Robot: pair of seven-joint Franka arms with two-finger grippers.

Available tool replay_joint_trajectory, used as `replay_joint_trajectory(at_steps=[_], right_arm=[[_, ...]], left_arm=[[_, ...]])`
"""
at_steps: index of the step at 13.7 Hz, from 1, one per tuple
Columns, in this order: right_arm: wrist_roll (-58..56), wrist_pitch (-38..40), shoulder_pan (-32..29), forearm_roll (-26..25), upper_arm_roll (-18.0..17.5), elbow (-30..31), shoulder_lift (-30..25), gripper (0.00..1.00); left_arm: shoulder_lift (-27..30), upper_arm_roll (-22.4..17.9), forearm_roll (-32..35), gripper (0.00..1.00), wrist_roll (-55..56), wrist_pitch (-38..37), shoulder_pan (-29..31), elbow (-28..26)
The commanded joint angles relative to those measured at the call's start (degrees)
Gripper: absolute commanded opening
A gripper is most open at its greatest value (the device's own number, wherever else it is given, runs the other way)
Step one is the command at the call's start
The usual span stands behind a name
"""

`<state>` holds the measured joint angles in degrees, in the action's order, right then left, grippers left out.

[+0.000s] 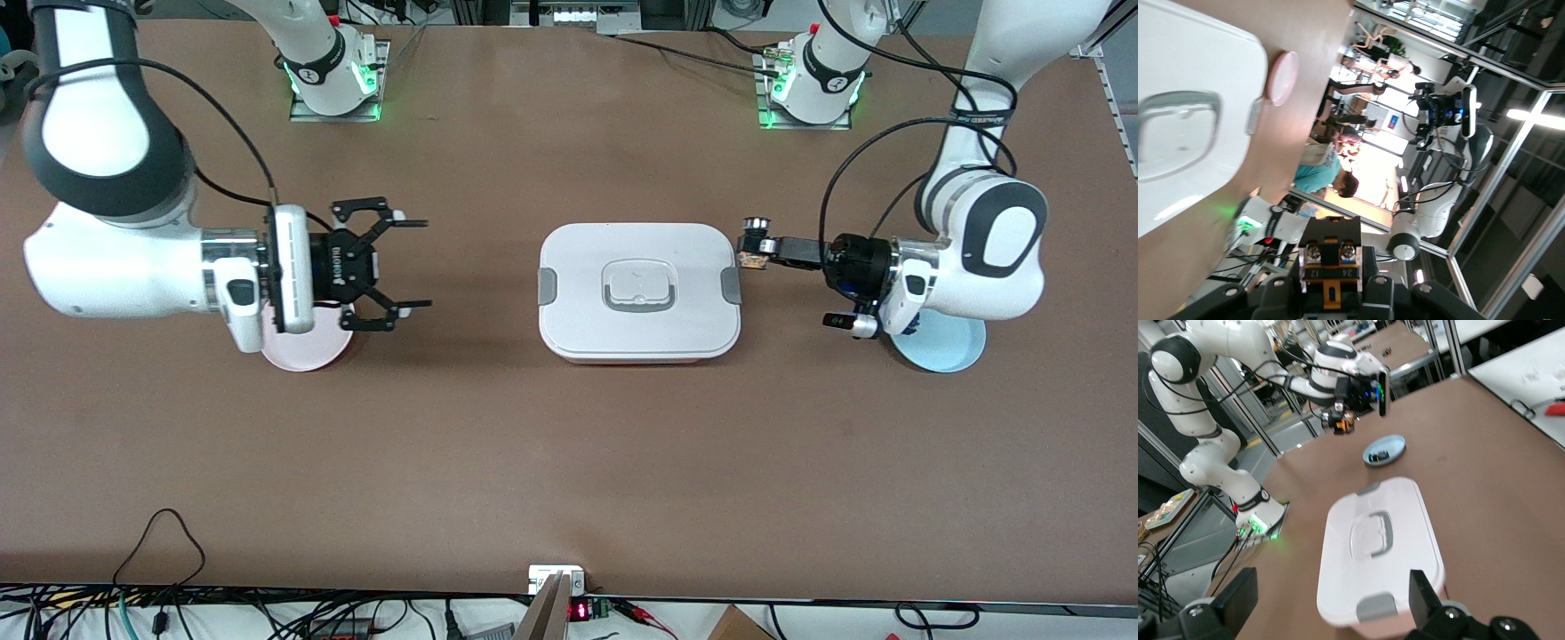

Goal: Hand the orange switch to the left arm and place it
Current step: 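Withdraw the right gripper while the left gripper pulls the switch back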

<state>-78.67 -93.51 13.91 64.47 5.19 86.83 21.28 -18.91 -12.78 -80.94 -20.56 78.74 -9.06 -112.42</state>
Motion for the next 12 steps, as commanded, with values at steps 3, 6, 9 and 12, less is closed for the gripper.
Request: replay_joint_trajectory(at_steps=[3, 6, 9, 12], right_arm=[[18.24, 0.17, 0.24, -21.51, 0.7, 0.45, -8.69, 1.0], [31.96, 3.75, 0.24, -39.81, 0.78, 0.62, -15.03, 1.0], [45.38, 7.98, 0.24, -54.14, 0.61, 0.71, -18.02, 1.0], [56.66, 10.8, 0.77, -63.48, 0.08, 0.71, -18.2, 1.0]], left_arm=[[2.29, -4.53, 16.56, 0.0, -0.18, -1.75, 1.32, 3.69], [2.82, -5.33, 27.73, 0.0, -0.09, -1.58, 2.11, 7.38], [4.13, -5.42, 39.76, 0.0, 0.78, -1.23, 2.29, 10.64], [5.98, -5.42, 52.33, 0.0, 1.4, -0.78, 2.29, 13.01]])
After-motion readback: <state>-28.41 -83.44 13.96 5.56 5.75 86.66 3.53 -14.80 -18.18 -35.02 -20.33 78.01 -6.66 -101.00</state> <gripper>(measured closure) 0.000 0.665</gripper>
